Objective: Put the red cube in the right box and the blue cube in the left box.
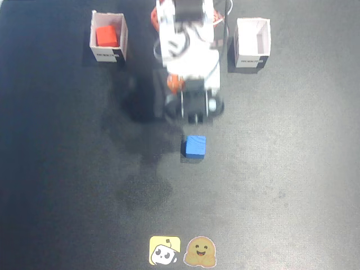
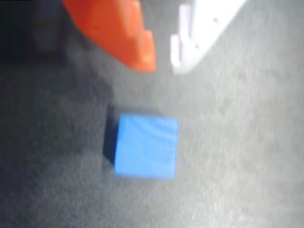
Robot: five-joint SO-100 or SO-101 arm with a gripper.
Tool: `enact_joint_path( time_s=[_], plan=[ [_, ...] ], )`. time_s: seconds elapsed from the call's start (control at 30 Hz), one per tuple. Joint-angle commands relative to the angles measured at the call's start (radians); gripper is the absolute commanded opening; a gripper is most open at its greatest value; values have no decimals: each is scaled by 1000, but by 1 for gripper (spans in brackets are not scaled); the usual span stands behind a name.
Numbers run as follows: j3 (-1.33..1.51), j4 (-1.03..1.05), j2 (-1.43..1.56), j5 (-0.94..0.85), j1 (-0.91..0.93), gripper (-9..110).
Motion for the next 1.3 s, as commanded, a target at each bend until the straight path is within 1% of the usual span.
enact_joint_path(
  time_s=[0.0,0.2,0.47,0.87,1.27],
  plan=[
    [-103,-31,-92,5,0,2],
    [-100,-112,-161,5,-14,11],
    [-84,-199,-262,20,-23,17],
    [-60,-318,-393,54,-46,19],
    [-66,-376,-531,72,-46,20]
  ],
)
